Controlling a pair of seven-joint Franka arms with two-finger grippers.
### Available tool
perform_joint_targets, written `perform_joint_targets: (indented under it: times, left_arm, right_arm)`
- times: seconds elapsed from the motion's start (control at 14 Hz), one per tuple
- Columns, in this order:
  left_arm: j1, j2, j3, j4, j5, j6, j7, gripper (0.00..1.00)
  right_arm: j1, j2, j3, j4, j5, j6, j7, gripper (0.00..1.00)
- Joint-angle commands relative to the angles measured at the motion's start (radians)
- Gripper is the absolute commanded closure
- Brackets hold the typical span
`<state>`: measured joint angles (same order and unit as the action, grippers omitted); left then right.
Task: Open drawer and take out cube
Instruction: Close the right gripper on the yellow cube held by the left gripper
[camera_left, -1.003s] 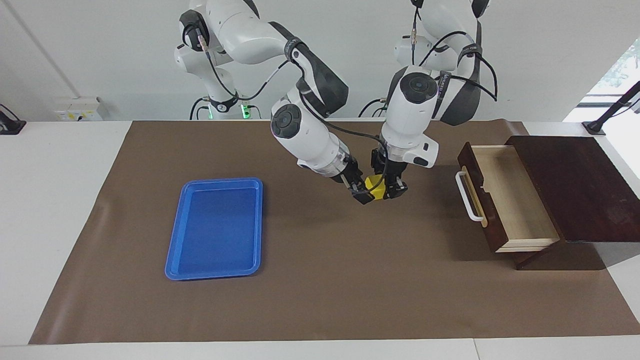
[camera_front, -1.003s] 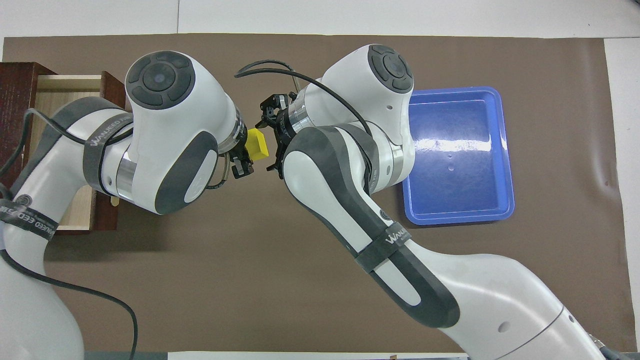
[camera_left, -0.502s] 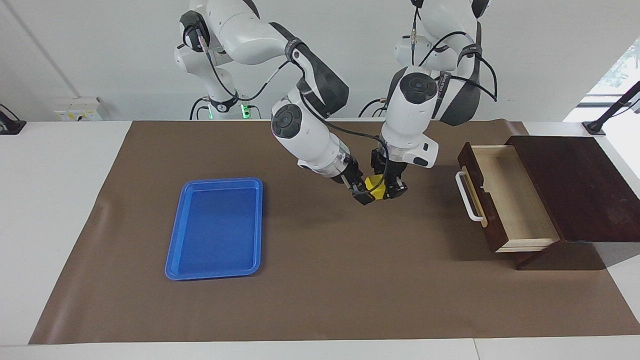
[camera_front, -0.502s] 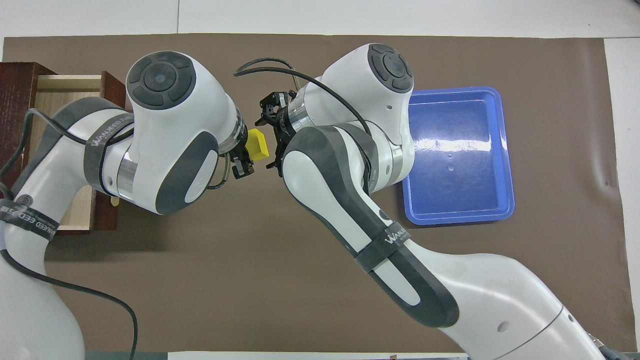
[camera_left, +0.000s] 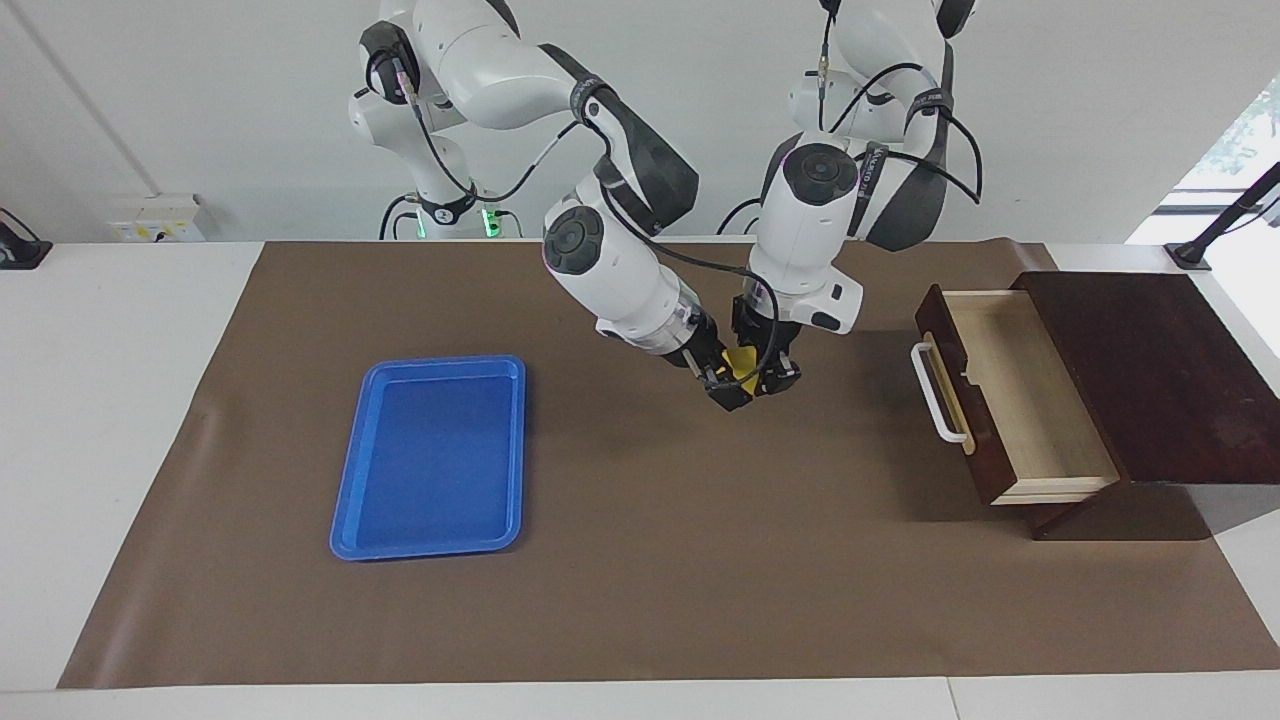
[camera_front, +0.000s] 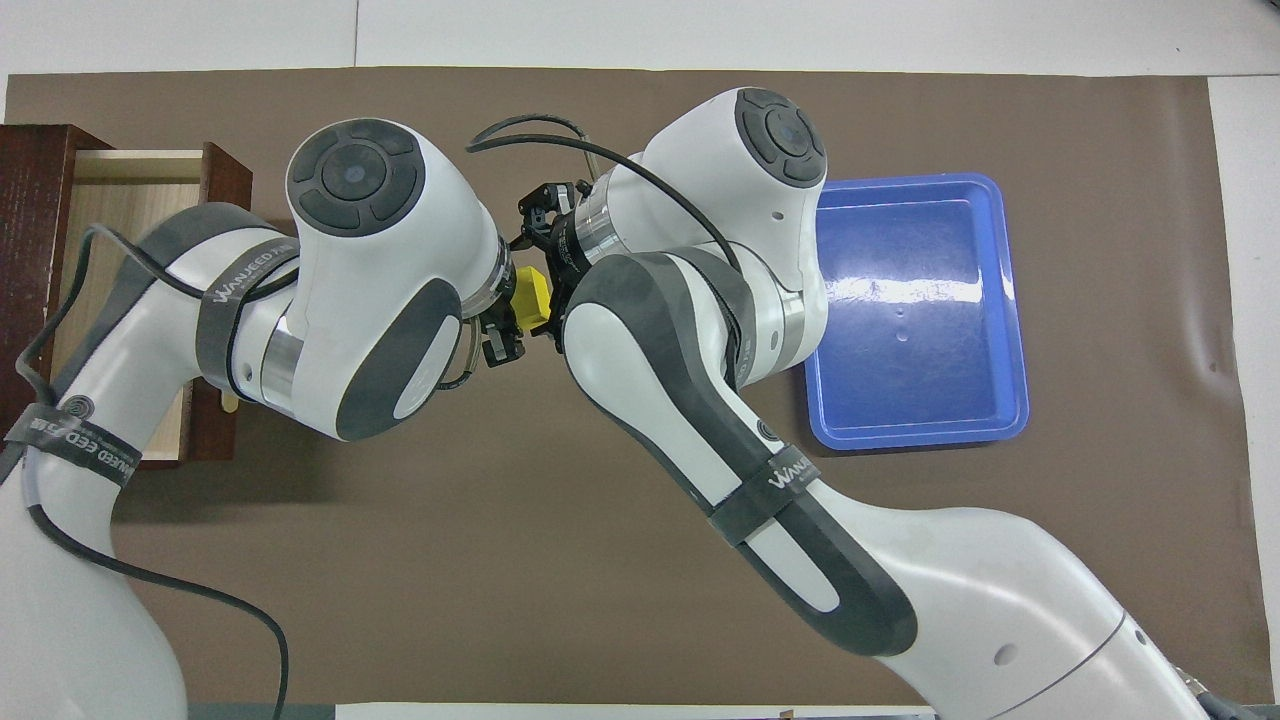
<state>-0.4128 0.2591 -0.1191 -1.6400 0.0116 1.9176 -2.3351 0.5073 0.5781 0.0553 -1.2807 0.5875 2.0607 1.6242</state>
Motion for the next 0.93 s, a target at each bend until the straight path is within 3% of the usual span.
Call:
perform_joint_targets:
  times: [0.0, 0.72, 0.86]
  left_arm:
    - [-0.012, -0.011, 0.013, -0.018, 0.015, 0.017, 0.003, 1.0]
    - [-0.014, -0.011, 0.012, -0.017, 0.015, 0.015, 0.005, 1.0]
    - [-0.018, -0.011, 0.013, -0.017, 0.015, 0.012, 0.005, 1.0]
  right_arm:
    - [-0.003, 0.012, 0.0, 0.017, -0.02, 0.012, 0.023, 0.08]
    - [-0.012, 0.011, 0.002, -0.014, -0.009, 0.038, 0.02, 0.09]
    - [-0.012, 0.011, 0.002, -0.014, -0.011, 0.039, 0.019, 0.13]
